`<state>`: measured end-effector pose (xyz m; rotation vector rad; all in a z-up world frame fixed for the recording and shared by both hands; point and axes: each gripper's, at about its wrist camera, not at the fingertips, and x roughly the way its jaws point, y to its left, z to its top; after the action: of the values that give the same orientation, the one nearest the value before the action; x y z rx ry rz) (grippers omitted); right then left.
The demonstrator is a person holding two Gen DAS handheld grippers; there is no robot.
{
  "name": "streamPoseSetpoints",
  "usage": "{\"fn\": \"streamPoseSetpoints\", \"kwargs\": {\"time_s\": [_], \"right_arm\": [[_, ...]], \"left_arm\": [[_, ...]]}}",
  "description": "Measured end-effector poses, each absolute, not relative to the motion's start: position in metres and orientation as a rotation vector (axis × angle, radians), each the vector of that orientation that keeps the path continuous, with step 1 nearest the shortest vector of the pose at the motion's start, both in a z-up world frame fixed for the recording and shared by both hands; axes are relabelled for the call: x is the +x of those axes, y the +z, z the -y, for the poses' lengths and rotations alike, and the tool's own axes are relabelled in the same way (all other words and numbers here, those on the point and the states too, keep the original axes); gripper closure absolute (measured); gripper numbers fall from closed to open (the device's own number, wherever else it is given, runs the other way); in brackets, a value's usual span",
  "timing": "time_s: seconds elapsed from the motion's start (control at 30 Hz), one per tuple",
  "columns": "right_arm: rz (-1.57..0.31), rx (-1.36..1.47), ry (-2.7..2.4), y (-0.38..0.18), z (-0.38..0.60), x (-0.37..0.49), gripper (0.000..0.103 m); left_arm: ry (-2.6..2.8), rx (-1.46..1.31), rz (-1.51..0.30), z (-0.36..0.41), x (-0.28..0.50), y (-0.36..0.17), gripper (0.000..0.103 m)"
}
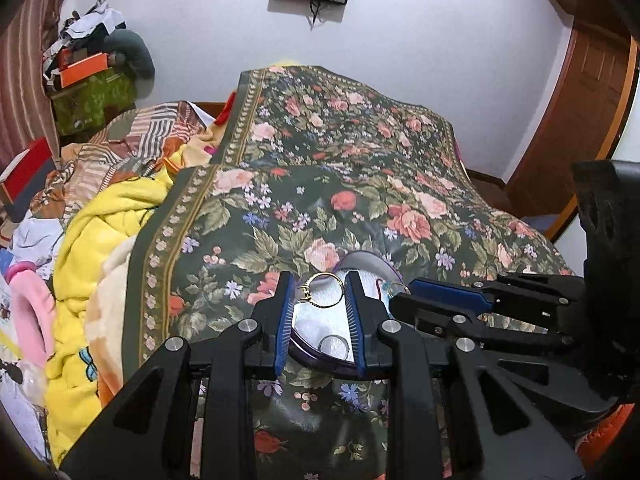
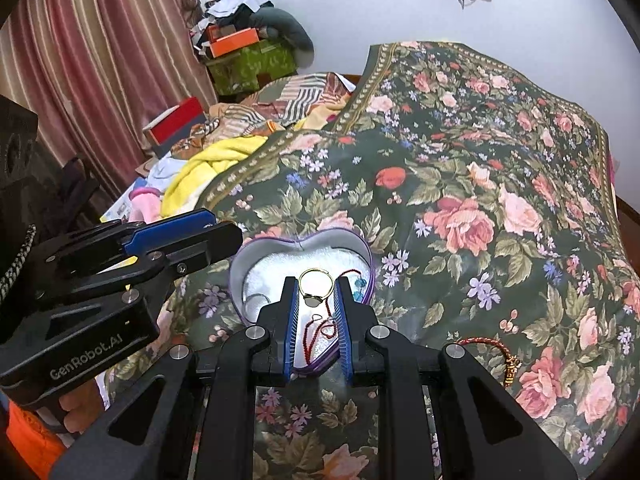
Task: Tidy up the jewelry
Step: 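Open the left tool to drop its ring while the right tool releases its ring into the tin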
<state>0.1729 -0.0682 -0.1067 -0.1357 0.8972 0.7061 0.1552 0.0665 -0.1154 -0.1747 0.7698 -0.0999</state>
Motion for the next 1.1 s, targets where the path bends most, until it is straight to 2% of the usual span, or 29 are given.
{"fn": "streamPoseSetpoints", "kwargs": {"time_s": [0.3, 0.77, 1.0, 1.1], "right_arm": [[-0.917, -0.153, 0.709, -0.117, 0.066, 0.176, 0.087], [-0.863, -0.235, 0.693, -0.112, 0.063, 0.169, 0.086], [-0.841, -0.229, 0.667, -0.105, 0.068, 0.169, 0.064], [-0.829, -0.229, 0.66, -0.101, 0.07, 0.167, 0.062]], "left_arm": [[-0.094, -0.181, -0.811, -0.067, 0.159, -0.128, 0.079], [-0.097, -0.202, -0.801, -0.069, 0.158, -0.119, 0.079], [-0.074, -0.218, -0.783, -0.077, 0.151, -0.109, 0.077], [-0.063, -0.219, -0.781, -0.078, 0.149, -0.106, 0.077]]}}
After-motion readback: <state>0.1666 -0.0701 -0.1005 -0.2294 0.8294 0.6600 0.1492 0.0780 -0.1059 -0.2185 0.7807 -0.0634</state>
